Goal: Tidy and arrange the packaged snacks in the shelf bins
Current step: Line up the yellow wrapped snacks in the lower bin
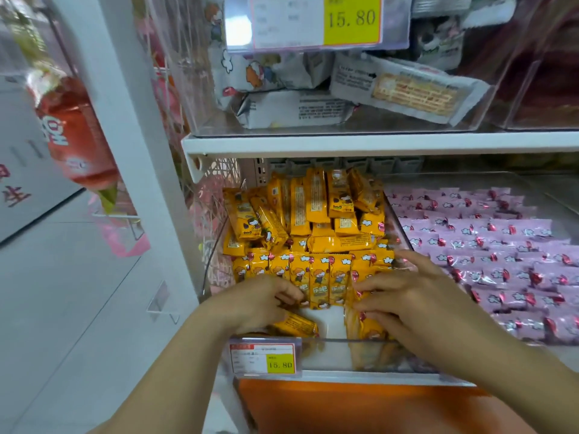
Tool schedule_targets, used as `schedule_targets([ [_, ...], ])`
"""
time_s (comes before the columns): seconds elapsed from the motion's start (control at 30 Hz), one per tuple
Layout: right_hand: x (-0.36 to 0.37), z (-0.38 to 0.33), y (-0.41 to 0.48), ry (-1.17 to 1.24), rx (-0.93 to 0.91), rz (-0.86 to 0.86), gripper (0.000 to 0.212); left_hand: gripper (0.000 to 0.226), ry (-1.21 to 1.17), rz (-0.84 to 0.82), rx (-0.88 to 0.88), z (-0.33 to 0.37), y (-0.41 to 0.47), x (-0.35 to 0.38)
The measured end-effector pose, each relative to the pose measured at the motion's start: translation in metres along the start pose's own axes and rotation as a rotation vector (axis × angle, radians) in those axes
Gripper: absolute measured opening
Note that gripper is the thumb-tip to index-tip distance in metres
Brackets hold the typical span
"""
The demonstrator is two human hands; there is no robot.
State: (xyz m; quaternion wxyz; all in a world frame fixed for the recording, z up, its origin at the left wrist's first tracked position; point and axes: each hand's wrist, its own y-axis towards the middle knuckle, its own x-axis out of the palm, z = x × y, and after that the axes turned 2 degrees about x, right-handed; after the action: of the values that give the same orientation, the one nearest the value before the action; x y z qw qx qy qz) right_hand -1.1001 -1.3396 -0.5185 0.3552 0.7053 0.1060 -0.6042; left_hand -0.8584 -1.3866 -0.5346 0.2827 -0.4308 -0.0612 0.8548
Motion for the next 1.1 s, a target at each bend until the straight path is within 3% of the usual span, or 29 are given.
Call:
schedule_targets([
  [0.07,0.003,0.003,-0.001,0.024,-0.009,0.025,0.010,0.043,0.045,-0.023,0.013,0.004,0.000,0.003],
  [0.17,0.003,0.003,-0.001,0.043,-0.001,0.047,0.030,0.048,0.157,-0.050,0.038,0.007,0.002,0.005],
  [0.3,0.003,0.005,-0.002,0.069,0.007,0.020,0.025,0.050,0.266,-0.062,0.009,0.006,0.006,0.005],
  [0.73,0.005,0.005,-0.002,0.073,0.018,0.038,0.031,0.032,0.214,-0.167,-0.061,-0.001,0.010,0.005],
  [1.1,0.003,0.004,-0.003,0.084,0.033,0.010,0.031,0.041,0.173,-0.227,-0.093,0.007,0.007,-0.002],
])
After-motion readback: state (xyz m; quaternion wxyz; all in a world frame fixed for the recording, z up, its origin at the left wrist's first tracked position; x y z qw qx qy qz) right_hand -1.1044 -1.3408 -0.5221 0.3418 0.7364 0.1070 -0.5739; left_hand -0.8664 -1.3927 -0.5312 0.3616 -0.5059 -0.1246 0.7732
